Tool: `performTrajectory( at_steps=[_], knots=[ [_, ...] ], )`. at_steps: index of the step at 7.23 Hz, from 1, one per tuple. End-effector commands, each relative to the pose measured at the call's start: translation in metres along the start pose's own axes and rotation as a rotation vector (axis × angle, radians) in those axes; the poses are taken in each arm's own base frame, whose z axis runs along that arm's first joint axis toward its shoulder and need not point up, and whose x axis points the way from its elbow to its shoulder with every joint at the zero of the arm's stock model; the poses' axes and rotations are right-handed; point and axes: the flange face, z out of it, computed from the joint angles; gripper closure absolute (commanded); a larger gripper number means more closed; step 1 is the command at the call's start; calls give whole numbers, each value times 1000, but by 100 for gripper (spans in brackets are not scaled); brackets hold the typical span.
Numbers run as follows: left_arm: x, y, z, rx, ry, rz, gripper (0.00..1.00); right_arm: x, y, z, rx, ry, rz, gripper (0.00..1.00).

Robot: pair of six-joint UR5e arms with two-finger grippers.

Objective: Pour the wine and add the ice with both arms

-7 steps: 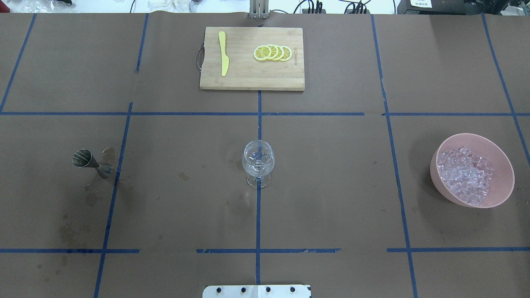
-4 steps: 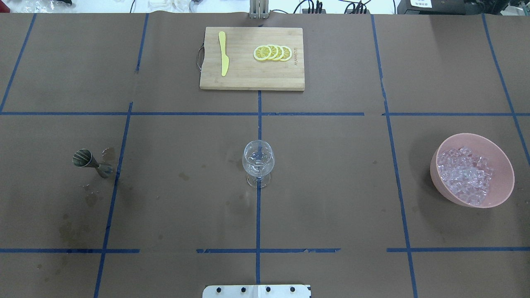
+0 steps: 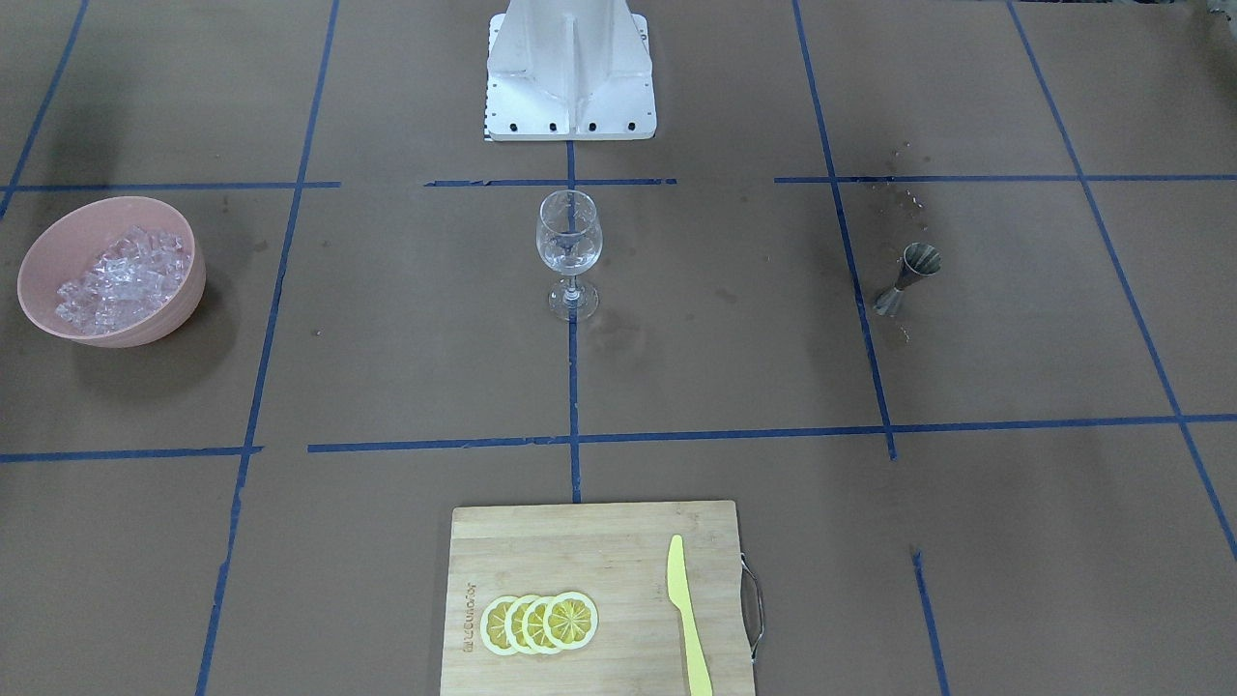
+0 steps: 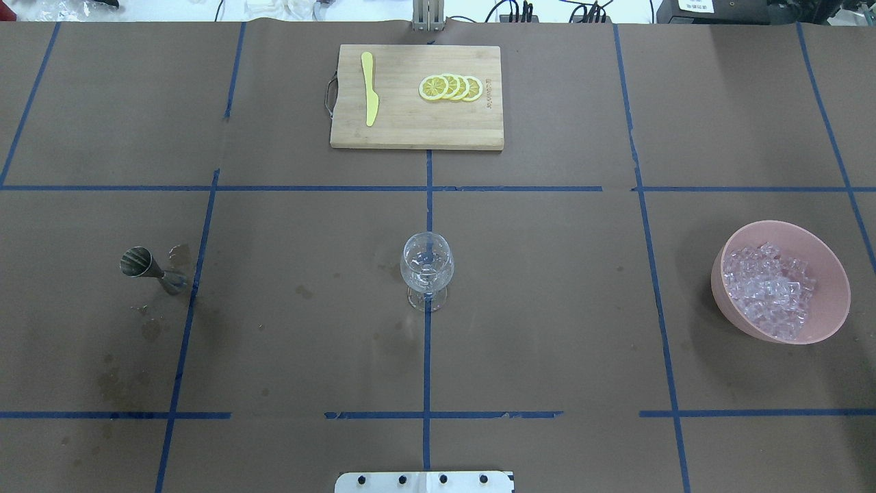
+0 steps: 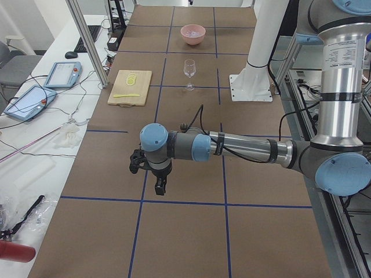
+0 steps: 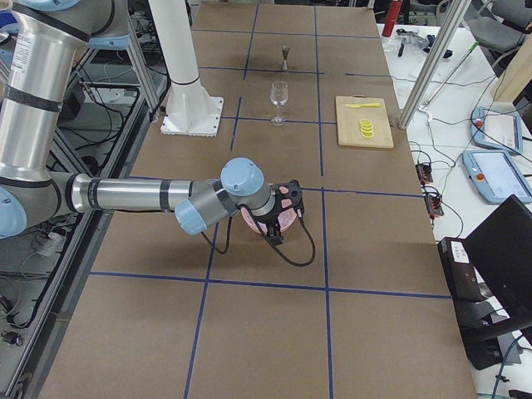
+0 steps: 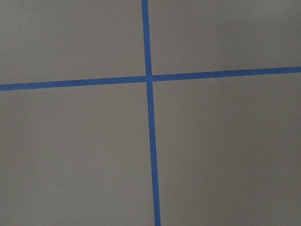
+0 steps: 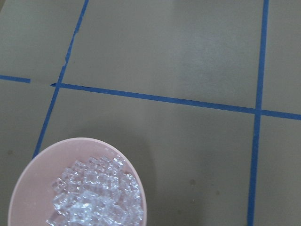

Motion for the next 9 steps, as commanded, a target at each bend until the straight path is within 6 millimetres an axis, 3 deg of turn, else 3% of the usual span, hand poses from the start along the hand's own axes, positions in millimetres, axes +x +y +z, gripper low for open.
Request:
performTrajectory(
  at_steps=[1, 5, 7, 9],
  knots=[
    [2, -3, -2, 13, 1, 14, 0, -51, 2, 35, 9, 25, 45, 1],
    [5, -6, -3, 28, 1, 32, 0, -124, 30, 117, 74, 100, 76, 1],
    [4, -6, -3, 28, 1, 33, 0, -131, 53, 138, 65, 152, 55, 5],
    [3, -6, 0, 24, 1, 32, 0, -127, 68, 142, 33, 165, 44, 11]
  ],
)
